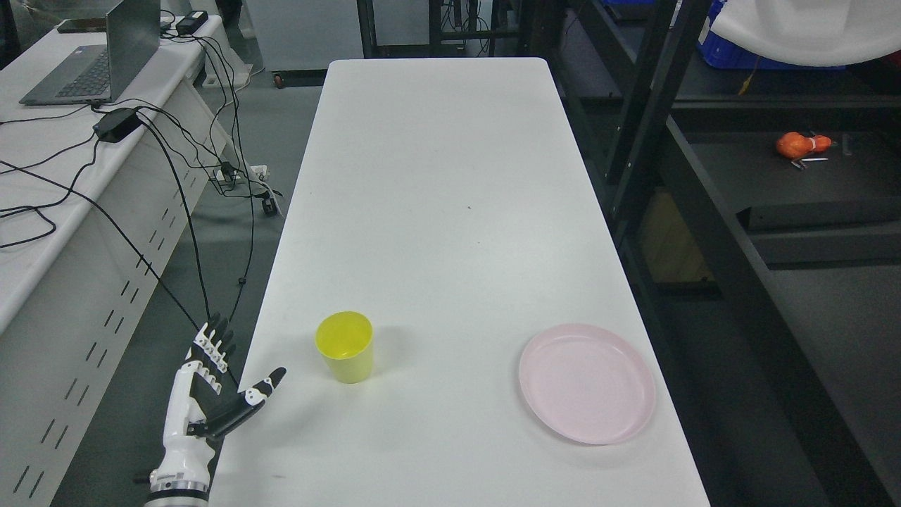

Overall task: Place yellow IKEA cup on middle right shelf
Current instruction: 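Reach the left hand toward the yellow cup on the table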

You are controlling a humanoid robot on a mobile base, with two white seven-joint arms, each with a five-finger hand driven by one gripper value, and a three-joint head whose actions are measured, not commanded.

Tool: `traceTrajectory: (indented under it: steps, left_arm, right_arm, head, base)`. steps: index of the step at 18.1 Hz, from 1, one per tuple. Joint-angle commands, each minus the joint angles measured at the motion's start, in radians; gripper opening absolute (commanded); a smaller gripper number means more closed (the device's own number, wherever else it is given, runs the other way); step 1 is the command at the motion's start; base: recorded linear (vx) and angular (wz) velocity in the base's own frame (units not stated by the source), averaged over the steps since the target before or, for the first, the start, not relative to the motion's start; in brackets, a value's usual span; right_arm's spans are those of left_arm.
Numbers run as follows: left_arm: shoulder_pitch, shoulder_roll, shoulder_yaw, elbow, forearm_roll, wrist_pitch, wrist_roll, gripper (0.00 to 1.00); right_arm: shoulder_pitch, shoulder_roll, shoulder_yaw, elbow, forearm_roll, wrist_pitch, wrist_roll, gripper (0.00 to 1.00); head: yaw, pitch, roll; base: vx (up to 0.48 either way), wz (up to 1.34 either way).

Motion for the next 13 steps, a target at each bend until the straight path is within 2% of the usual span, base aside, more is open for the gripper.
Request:
traceTrajectory:
  steps: [1,7,9,13]
  left_arm:
    - [-0.007,0.007,-0.028,0.0,0.0,-0.008,-0.001,0.99]
    - [0.002,0.008,-0.14,0.003,0.002,-0.054,-0.004,0.99]
    - [-0.004,0.007,-0.187,0.004,0.046,-0.05,-0.008,0.99]
    - [-0.035,0.002,-0.201,0.044,0.068,-0.043,-0.01,0.99]
  right_arm:
    - [0.014,-0.017,0.017,0.0,-0.025,0.001,-0.001,0.99]
    - [0.014,-0.017,0.017,0.0,-0.025,0.001,-0.001,0.99]
    - [0.014,-0.017,0.017,0.0,-0.025,0.001,-0.001,0.99]
    - [0.014,-0.017,0.017,0.0,-0.025,0.001,-0.001,0.99]
  head:
    - [0.0,0.0,0.0]
    - [0.0,0.0,0.0]
    - [0.0,0.0,0.0]
    - [0.0,0.0,0.0]
  base:
    - [0.0,0.0]
    - [0.0,0.0]
    - [0.0,0.0]
    - [0.0,0.0]
